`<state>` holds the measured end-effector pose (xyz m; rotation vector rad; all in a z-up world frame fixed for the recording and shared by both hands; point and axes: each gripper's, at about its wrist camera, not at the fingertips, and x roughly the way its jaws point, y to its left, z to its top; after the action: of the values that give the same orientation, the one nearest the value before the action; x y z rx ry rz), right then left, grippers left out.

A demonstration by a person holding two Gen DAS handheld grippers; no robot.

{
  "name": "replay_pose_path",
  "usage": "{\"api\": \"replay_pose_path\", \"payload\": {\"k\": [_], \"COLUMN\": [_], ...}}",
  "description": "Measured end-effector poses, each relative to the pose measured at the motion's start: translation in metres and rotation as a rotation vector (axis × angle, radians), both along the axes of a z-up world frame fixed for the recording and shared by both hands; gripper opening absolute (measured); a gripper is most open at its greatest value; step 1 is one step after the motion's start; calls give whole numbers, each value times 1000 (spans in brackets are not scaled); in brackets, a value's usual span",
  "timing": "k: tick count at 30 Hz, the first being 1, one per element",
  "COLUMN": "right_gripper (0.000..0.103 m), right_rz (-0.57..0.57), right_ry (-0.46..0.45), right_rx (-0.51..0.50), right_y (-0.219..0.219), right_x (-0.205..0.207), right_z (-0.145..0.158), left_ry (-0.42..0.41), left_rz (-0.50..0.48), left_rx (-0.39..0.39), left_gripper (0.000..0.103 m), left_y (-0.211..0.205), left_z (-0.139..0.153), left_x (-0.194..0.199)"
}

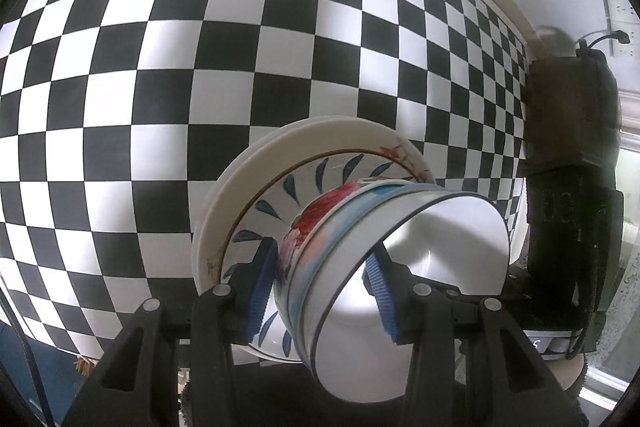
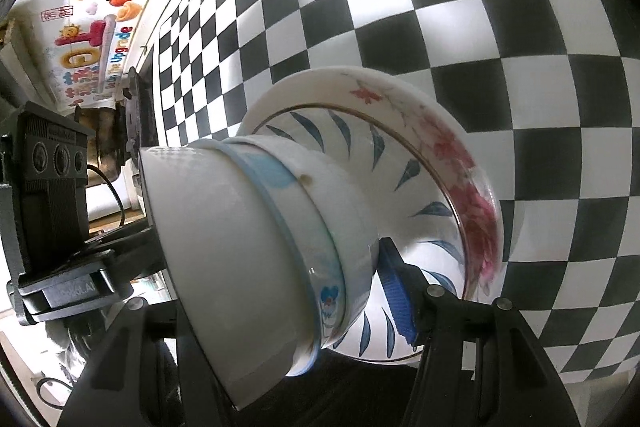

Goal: Organize plates and bowls
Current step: 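Carry the held bowls over the plate stack with both tools, then lower the bowls onto the plate stack and open both tools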

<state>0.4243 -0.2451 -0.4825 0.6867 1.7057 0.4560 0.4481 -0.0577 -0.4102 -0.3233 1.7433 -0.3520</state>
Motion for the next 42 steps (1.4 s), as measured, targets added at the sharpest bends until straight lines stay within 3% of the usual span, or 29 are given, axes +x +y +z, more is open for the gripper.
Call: {"api": "replay_pose_path", "payload": {"k": [22,29,33,42], "right_gripper": [60,60,60,66], "right_rz": [36,72,82,146], "right_ry": [9,-26,-59,-238], "right_rx": [-60,-113,-138,-300], "right_y": [3,3,1,9], "right_x": [5,4,1,-12], "right_z": [4,22,36,97], "left_ry": [-11,-38,-76,-229], "left_rz": [0,-11,-15,-18], "left_rx": [29,62,119,229], "left_gripper": [41,42,43,44], "left_y": [2,0,-1,2], "left_z": [4,13,22,56], "left_x": [-4,-6,-11,-27]}}
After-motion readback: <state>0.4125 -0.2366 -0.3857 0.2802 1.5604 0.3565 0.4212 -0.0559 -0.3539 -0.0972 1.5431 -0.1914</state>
